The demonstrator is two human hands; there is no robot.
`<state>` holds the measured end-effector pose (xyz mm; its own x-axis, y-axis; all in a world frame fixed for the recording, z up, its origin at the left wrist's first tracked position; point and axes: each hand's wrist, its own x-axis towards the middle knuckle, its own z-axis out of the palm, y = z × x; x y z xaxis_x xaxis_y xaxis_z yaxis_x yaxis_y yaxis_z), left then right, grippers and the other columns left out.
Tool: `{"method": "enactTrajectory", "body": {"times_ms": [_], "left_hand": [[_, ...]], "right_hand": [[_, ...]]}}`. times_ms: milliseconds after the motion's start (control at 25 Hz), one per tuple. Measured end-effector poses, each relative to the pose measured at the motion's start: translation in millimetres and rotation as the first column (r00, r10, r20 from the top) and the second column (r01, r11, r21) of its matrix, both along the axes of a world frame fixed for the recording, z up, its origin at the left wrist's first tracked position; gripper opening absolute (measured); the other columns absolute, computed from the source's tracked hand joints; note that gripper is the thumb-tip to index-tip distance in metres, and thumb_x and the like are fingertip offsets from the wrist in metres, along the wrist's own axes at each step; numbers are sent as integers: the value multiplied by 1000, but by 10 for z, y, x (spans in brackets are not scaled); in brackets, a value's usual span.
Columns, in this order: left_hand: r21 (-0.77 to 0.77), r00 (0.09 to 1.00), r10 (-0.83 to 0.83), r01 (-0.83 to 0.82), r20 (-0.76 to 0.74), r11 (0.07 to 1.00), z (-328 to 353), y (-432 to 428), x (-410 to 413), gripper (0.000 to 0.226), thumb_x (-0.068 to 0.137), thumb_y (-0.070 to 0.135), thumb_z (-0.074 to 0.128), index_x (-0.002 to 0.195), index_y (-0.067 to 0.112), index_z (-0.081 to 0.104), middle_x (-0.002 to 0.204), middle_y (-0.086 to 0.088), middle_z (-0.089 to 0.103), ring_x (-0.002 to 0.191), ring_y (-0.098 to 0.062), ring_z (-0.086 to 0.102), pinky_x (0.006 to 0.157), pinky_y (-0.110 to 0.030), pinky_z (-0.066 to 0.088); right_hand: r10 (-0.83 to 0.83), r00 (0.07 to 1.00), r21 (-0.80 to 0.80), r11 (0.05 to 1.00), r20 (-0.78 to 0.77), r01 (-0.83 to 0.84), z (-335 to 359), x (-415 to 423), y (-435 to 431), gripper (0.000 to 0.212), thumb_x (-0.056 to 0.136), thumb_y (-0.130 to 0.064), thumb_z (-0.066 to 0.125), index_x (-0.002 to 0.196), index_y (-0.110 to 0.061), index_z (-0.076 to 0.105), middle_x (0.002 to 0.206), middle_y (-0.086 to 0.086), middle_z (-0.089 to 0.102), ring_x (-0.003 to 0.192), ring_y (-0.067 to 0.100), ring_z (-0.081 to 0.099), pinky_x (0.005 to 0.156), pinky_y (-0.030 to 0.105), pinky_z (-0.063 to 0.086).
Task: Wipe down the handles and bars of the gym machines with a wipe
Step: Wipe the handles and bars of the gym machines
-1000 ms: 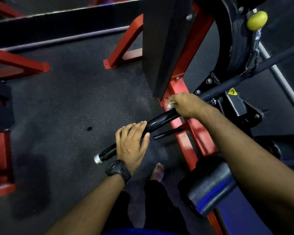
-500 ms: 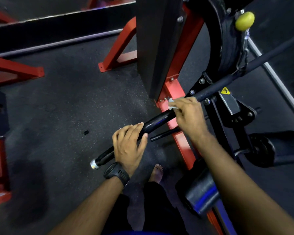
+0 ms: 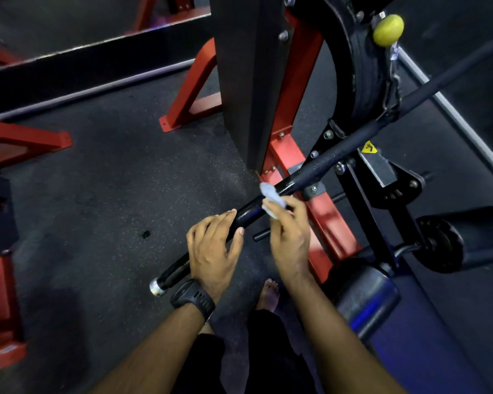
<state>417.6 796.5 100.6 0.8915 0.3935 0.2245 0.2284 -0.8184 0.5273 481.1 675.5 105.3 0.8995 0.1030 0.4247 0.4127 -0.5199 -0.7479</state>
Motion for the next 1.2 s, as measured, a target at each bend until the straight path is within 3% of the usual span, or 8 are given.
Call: {"method": "enactTrajectory", "body": {"times_ms": [200,320,520,680,800,960,1080,1200], "left_hand": [[9,1000,-14,14,-8,1000,32,39,34,45,95,41,45,128,17,62,120,3,67,111,-16,50,99,-35,31],[1,1000,-17,17,-24,1000,70,34,45,45,95,42,43,130,18,61,122,4,66,112,-17,50,100,-39,34],[14,999,-35,35,-39,999,69,52,45,46,96,41,43,131,18,59,122,3,66,112,-16,49,99,-39,35],[24,999,-29,30,-20,999,60,59,41,45,96,40,44,130,17,60,122,3,66,112,-15,48,99,-34,31],[17,999,-31,31,-25,999,53,51,53,44,96,41,43,131,19,59,123,4,66,112,-16,49,99,-33,29],[34,1000,-23,24,-20,999,102,40,58,44,96,41,43,130,18,59,121,4,66,111,-18,52,99,-35,30],[41,999,-23,24,-30,999,99,50,77,44,96,41,43,131,19,59,122,5,65,111,-17,51,100,-37,31],[46,999,-5,7,-40,999,127,45,103,44,96,41,43,131,20,59,123,6,65,112,-17,51,99,-40,35]], "right_hand": [[-238,936,256,917,-260,305,65,-48,194,19,84,5,66,97,-7,71,102,3,64,100,3,60,92,19,45],[-232,754,450,682,-615,577,43,-57,315,23,85,0,64,93,-22,66,92,0,70,88,14,66,88,36,53],[61,600,594,245,-798,766,263,-33,508,15,95,4,53,93,-11,58,87,1,64,74,3,64,70,17,54],[162,564,585,298,-810,755,307,-16,490,12,96,2,53,94,-10,56,89,3,61,79,8,63,78,21,55],[148,591,609,191,-793,769,294,170,407,15,98,1,48,92,-12,54,91,-1,63,80,3,63,90,27,52],[261,560,613,215,-787,761,304,151,407,15,99,1,46,92,-11,53,95,6,63,85,9,63,95,30,51],[182,595,622,183,-783,762,313,234,381,16,99,0,45,92,-13,52,105,7,61,90,8,60,94,29,50],[157,589,604,326,-793,727,306,209,413,10,98,-4,51,98,-14,52,106,6,61,89,4,62,89,26,53]]}}
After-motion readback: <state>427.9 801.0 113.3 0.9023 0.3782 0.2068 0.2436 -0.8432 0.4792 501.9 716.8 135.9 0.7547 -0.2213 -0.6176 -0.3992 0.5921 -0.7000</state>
